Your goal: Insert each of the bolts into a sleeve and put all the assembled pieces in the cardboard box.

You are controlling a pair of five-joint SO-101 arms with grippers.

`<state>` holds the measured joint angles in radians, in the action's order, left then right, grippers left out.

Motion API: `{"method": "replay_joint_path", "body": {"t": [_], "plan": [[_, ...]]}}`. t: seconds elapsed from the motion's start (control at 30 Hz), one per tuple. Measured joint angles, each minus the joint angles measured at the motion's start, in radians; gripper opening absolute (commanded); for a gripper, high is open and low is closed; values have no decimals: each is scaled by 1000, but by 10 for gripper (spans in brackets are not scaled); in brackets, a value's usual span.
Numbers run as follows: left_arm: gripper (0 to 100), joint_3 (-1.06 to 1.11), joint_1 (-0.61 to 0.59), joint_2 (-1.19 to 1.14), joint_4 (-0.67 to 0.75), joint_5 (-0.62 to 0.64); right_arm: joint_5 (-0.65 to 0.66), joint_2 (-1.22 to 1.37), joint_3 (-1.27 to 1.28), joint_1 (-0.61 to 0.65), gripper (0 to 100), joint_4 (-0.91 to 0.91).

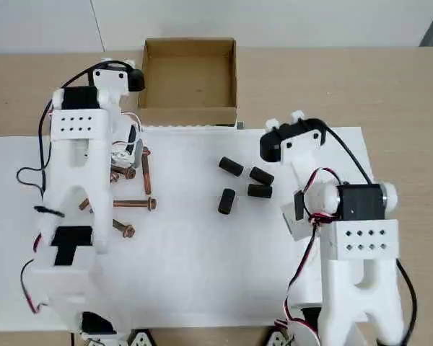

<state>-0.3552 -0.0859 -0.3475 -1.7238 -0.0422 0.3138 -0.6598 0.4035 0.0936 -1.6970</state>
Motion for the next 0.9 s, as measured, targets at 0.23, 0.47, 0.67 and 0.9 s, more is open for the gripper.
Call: {"method": "replay_joint_path", "body": {"t": [0.23,0.47,0.67,0.9], "plan": [[141,-87,0,-100,0,0,0,0,0,3,4,0],[141,-163,29,-199,-3,63,0,0,0,5,4,0],[141,-163,100,-227,-3,141,0,0,0,5,4,0],[141,-163,114,-227,29,199,0,0,0,5,4,0]]}}
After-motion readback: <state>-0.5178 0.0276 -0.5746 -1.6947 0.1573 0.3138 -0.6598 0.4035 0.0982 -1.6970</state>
